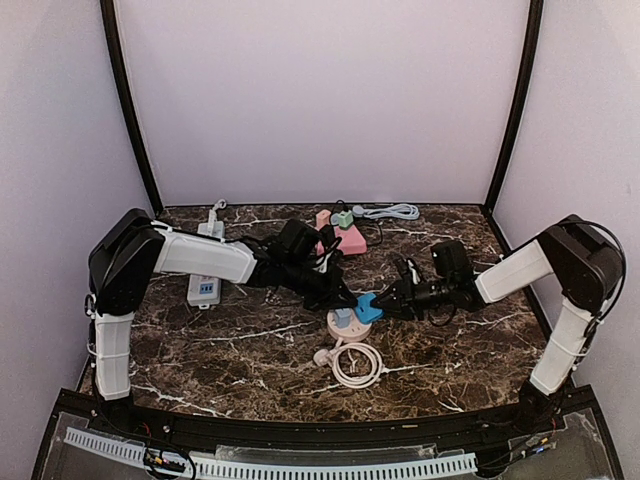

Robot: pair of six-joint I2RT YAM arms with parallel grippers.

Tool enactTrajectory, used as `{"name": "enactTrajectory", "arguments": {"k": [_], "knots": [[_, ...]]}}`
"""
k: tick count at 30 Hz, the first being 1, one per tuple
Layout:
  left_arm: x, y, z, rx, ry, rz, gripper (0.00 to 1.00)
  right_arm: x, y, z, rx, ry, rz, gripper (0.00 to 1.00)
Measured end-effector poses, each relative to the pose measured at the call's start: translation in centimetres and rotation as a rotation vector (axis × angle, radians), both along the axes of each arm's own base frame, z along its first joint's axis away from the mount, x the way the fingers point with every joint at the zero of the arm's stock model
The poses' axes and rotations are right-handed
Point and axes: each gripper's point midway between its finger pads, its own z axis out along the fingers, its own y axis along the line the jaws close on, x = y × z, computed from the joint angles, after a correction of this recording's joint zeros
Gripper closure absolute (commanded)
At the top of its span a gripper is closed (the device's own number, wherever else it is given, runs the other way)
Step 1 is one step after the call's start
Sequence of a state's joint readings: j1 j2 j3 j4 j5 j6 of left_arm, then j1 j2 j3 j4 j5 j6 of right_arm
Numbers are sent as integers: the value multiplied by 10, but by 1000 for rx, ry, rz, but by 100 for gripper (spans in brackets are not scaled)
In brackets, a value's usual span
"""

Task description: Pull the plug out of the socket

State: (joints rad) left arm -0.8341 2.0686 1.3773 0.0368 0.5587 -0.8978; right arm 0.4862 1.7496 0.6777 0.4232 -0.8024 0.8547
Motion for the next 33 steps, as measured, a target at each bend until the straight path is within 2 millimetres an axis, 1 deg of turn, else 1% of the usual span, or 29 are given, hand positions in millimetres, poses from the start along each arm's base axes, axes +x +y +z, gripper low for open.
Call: {"name": "enactTrajectory", "arguments": {"k": [3,8,13,21,33], "knots": [[-1,0,-2,-5,-1,-3,100,-2,3,-5,0,32,8,79],[-2,1,-3,-50,-24,-12,100,-3,5,-2,15,32,18,95],[-2,9,-2,-114,-38,-19,100,-4,8,1,37,45,23,100],[-6,18,-2,-196,-35,-20,100,-8,12,-2,126,95,13,100],[-5,19,-3,-192,-30,-1,100,-11,11,1,226,165,-45,100]]}}
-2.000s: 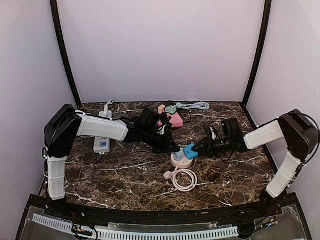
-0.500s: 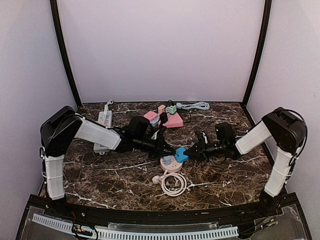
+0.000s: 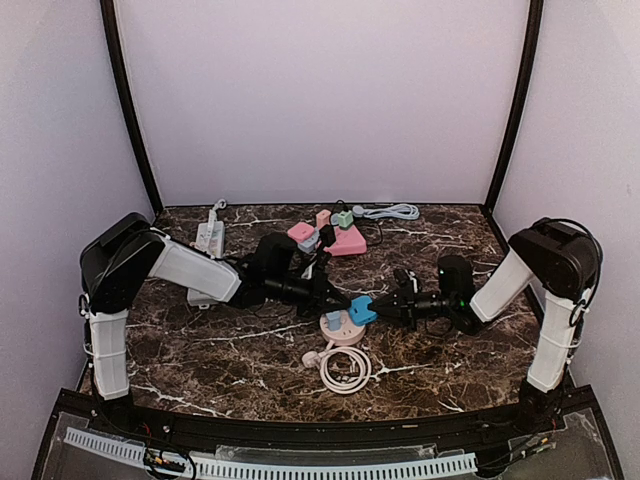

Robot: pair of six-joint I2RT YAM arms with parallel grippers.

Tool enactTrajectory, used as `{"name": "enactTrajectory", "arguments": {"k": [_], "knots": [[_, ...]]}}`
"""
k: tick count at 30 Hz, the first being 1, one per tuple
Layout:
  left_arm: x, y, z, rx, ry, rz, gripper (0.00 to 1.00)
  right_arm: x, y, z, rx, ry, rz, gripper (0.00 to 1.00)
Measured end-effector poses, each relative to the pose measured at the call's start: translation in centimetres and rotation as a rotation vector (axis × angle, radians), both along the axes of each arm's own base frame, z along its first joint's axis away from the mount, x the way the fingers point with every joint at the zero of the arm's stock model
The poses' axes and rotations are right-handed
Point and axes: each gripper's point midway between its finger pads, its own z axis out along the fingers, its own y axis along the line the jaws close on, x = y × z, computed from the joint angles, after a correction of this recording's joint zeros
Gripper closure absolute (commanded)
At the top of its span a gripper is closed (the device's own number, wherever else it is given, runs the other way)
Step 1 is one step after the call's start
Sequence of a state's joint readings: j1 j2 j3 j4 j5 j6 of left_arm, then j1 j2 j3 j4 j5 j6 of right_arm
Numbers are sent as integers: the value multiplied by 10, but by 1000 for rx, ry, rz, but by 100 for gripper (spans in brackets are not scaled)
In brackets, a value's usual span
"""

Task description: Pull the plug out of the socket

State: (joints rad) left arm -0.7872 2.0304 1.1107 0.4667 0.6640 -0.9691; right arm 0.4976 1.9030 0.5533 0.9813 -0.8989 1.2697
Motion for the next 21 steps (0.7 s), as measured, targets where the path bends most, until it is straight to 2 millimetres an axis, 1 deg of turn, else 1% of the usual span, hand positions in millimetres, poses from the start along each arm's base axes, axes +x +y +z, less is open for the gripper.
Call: {"name": "enactTrajectory", "arguments": {"k": [5,12,21], "knots": [[3,0,1,10,-2,9,100,1,1,5,21,12,-10,100],[4,-1,1,20,-3,14,100,0,0,6,31,26,-21,100],[5,-2,2,20,-8,19,100,-1,1,-2,101,66,-43,100]]}}
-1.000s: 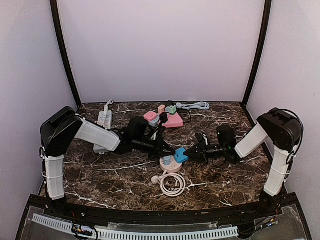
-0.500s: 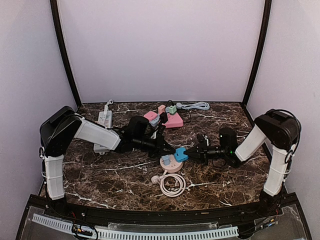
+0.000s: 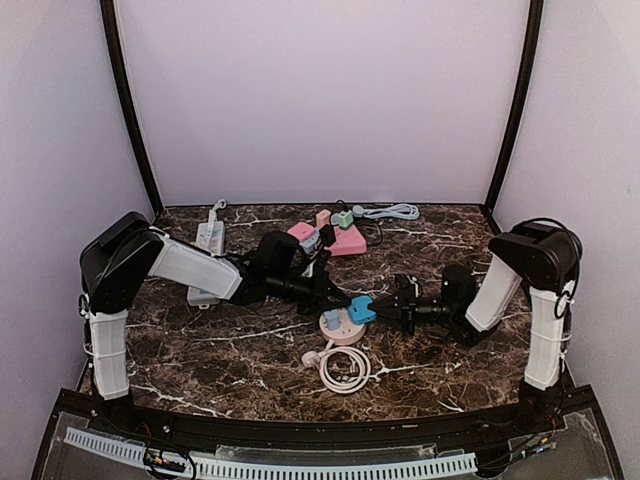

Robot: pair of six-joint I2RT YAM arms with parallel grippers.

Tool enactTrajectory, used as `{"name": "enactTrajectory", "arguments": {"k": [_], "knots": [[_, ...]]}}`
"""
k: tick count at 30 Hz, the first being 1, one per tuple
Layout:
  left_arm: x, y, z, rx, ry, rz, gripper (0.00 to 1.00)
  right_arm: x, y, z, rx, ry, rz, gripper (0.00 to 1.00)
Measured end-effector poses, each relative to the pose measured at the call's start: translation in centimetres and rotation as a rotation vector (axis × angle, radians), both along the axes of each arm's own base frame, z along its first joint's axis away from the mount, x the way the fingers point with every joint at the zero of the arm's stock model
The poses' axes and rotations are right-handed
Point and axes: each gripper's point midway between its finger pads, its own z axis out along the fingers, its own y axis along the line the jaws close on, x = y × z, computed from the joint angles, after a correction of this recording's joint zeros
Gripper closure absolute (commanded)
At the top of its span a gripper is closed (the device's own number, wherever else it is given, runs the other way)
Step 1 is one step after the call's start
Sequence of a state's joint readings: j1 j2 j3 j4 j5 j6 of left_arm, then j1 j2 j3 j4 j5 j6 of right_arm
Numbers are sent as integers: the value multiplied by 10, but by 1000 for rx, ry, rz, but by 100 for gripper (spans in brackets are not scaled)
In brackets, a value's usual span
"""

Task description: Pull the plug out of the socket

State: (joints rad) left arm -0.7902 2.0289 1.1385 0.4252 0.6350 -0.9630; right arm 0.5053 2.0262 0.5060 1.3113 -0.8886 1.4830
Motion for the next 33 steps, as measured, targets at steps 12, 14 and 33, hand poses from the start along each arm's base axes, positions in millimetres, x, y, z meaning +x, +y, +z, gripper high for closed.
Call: {"name": "enactTrajectory", "arguments": {"k": [12,14,33], "knots": [[0,0,0,2,-2,2,100,1,2,3,42,12,-15,100],[1,1,-2,7,-2,5,100,3,3,12,61,-11,-19,100],[10,1,3,127,-17,-4,95,22,-15,63,-68,-208,-97,100]]}}
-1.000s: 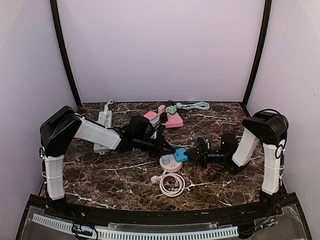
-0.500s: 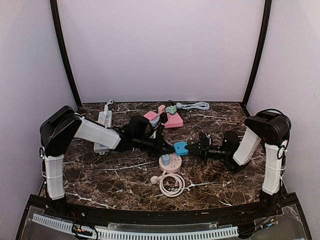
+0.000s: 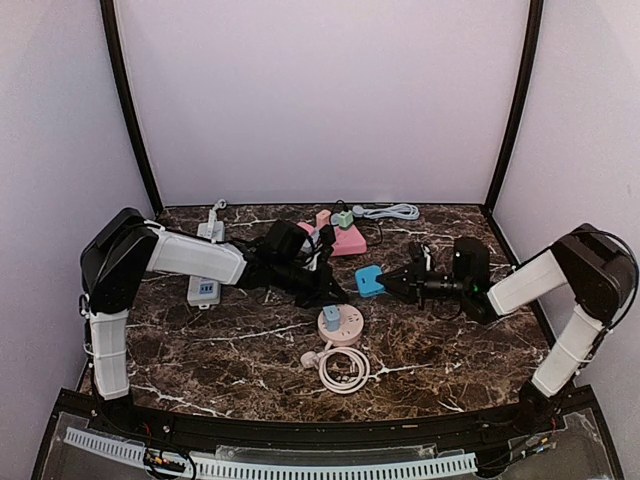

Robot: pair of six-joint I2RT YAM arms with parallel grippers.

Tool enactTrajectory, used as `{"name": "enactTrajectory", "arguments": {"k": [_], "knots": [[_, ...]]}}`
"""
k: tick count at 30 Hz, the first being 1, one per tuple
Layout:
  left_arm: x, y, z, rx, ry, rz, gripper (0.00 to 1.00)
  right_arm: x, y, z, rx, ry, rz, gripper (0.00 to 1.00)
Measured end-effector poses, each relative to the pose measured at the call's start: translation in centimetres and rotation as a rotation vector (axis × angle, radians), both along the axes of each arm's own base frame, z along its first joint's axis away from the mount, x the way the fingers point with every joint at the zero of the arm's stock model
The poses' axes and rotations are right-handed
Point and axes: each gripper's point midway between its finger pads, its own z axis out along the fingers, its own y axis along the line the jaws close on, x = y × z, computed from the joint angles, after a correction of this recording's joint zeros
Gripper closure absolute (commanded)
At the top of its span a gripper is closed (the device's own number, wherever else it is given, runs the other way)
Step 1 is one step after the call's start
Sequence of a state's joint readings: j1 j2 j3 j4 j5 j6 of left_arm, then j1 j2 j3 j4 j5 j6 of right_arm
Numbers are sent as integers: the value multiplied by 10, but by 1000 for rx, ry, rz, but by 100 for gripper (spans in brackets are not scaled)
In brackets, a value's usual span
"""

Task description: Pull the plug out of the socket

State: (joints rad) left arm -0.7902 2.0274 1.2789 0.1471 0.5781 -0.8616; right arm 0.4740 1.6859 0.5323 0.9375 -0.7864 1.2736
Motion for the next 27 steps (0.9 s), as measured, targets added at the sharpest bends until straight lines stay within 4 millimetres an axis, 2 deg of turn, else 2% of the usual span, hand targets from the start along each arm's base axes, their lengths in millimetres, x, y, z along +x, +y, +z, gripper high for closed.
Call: {"name": "enactTrajectory", "arguments": {"k": [5,10,15,19,24,27], "knots": [[2,7,16,54,-39,1,90,28,-17,16,-242,-94,-111,100],[4,19,40,99,-99,21,88,59,-56,21,-622,-151,-262,100],[4,31,47,158,-131,36,88,69,-102,-2,-1005,-126,-339,100],[2,41,40,214,-132,39,86,67,-132,-35,-1287,-75,-319,100],[-1,53,34,277,-127,45,86,64,-152,-65,-1529,-41,-255,100],[-1,56,40,284,-141,54,85,64,-153,-70,-1614,-56,-234,94]]}}
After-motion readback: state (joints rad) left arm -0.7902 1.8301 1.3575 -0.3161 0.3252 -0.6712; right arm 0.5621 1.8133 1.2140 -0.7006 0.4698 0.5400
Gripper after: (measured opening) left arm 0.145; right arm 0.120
